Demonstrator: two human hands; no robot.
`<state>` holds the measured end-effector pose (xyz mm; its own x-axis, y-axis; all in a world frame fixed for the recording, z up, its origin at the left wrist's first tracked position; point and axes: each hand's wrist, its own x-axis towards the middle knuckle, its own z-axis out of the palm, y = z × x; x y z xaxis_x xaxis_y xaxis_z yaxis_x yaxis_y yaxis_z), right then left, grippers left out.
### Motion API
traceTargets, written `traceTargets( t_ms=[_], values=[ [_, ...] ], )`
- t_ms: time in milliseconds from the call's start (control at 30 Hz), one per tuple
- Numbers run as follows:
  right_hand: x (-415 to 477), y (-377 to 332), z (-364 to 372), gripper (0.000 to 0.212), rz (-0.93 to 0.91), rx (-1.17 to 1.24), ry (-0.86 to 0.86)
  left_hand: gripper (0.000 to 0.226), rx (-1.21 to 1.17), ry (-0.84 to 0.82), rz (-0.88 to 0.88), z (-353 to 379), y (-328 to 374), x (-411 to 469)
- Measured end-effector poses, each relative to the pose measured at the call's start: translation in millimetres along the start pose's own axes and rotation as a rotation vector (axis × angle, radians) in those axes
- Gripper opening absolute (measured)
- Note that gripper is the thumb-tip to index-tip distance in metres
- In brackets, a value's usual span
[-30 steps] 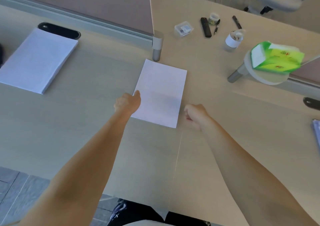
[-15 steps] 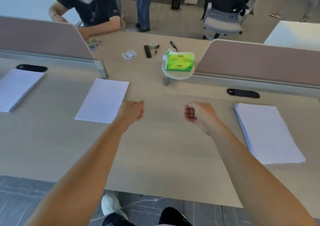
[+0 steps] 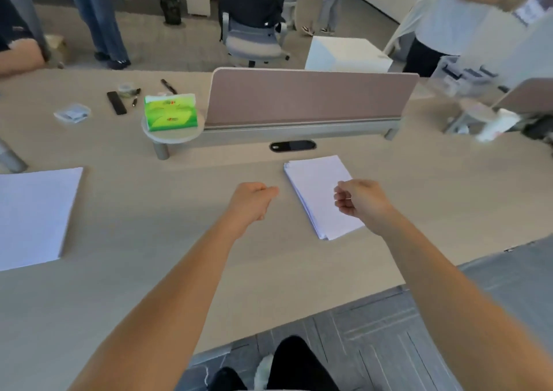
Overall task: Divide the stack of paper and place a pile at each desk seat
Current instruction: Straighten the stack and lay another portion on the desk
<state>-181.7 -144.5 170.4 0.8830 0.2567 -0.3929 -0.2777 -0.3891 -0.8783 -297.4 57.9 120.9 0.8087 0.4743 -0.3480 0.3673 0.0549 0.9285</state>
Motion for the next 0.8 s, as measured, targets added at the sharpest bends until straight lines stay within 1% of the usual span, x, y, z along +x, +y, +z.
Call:
traceTargets(
  t_ms=[100, 167, 233, 300, 400, 533, 600, 667, 767, 800],
  values=[
    [30, 5, -42, 0.016, 0.001, -0.042, 0.026, 0.024, 0.063, -0.043, 0.013, 32, 4, 17],
    [64, 13, -66, 0.014, 0.016, -0.072, 0.024, 0.024, 0.105, -0.045, -0.01, 50, 3, 38],
    [104, 23, -85, 0.012, 0.034, -0.103, 0.0, 0.023, 0.113, 0.013, -0.071, 70, -1, 64],
    [147, 34, -98, 0.01, 0.054, -0.137, -0.023, 0.022, 0.084, 0.118, -0.154, 94, -6, 93],
    [213, 55, -113, 0.012, 0.079, -0.212, -0.061, 0.032, 0.051, 0.207, -0.322, 133, -17, 137],
    [285, 77, -126, 0.017, 0.113, -0.424, -0.13, 0.039, 0.0, 0.254, -0.532, 167, -35, 183],
    [310, 84, -128, 0.016, 0.132, -0.529, -0.168, 0.045, -0.054, 0.292, -0.592, 179, -42, 198],
    [332, 92, -128, 0.02, 0.164, -0.558, -0.196, 0.054, -0.101, 0.328, -0.649, 192, -41, 209],
    [352, 99, -124, 0.028, 0.188, -0.599, -0.256, 0.048, -0.177, 0.337, -0.694, 208, -37, 222],
    [355, 100, -122, 0.03, 0.192, -0.612, -0.278, 0.051, -0.212, 0.333, -0.704, 212, -36, 225]
  ],
)
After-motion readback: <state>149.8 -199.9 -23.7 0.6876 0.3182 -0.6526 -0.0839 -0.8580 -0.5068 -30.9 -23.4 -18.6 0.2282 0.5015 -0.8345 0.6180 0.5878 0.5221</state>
